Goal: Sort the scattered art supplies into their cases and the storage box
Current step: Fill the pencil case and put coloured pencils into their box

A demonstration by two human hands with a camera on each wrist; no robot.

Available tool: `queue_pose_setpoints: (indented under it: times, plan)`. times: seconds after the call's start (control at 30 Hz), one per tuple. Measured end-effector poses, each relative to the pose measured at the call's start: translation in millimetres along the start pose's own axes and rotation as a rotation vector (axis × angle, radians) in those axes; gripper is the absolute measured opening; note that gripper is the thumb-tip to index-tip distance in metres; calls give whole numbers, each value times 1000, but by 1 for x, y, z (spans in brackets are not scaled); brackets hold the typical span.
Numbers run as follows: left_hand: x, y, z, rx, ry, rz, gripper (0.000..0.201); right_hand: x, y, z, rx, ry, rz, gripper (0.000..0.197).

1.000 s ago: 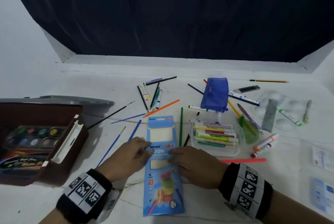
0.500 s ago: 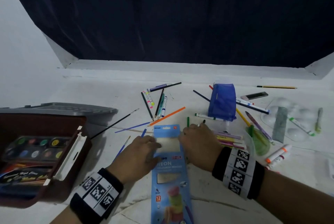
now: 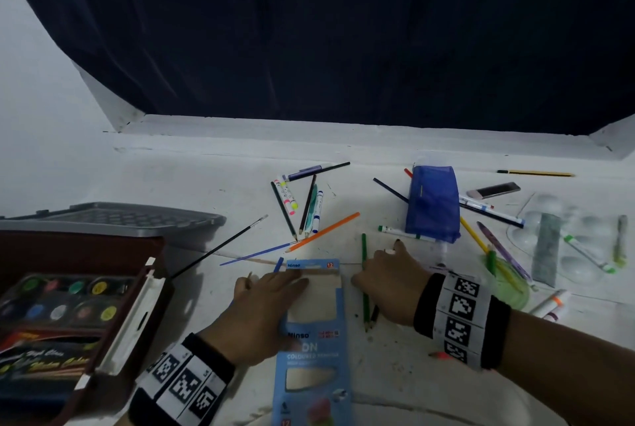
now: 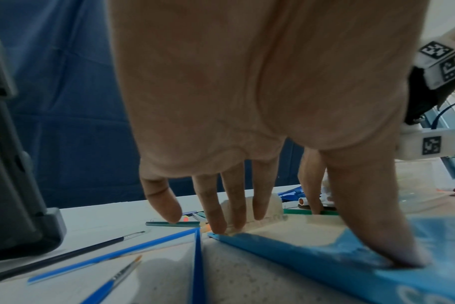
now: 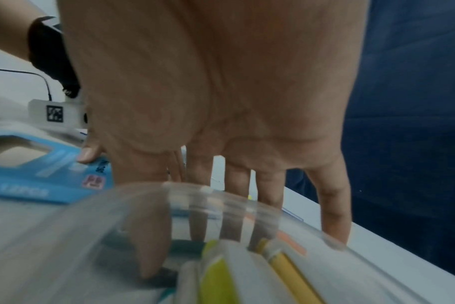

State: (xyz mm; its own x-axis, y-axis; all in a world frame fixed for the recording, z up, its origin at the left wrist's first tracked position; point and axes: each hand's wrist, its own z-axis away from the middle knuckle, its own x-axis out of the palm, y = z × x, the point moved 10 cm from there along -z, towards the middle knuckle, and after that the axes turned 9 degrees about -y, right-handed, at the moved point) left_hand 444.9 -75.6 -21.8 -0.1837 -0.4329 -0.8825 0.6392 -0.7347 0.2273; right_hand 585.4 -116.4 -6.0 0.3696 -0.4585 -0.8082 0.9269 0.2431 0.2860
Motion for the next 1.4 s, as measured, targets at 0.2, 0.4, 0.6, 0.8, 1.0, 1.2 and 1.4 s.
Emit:
queue_pose_setpoints:
  times: [0.2, 0.4, 0.6, 0.8, 1.0, 1.2, 1.4]
  plan:
    - [2, -6, 3, 20, 9, 54, 110, -2, -27, 2, -165, 66, 23, 29]
    - [-1, -2, 4, 5, 2, 26, 116, -7, -44, 11, -275, 133, 127, 34]
    - [10, -6, 3, -25, -60, -51, 121, -15, -44, 17, -246, 139, 136, 33]
    - [15, -9, 8, -48, -58, -81, 119, -82, -18, 41, -222, 497, -115, 41]
    - [17, -12, 12, -72, -38, -67, 121, -96, 24, 48, -72, 691, -1121, 7]
    - [20, -19, 12, -79, -65, -61, 124, -39, 2, -6, 35, 350, -1457, 11]
    - [21, -22, 13, -74, -60, -48, 123, -16, -16, -45, 52, 136, -1559, 13]
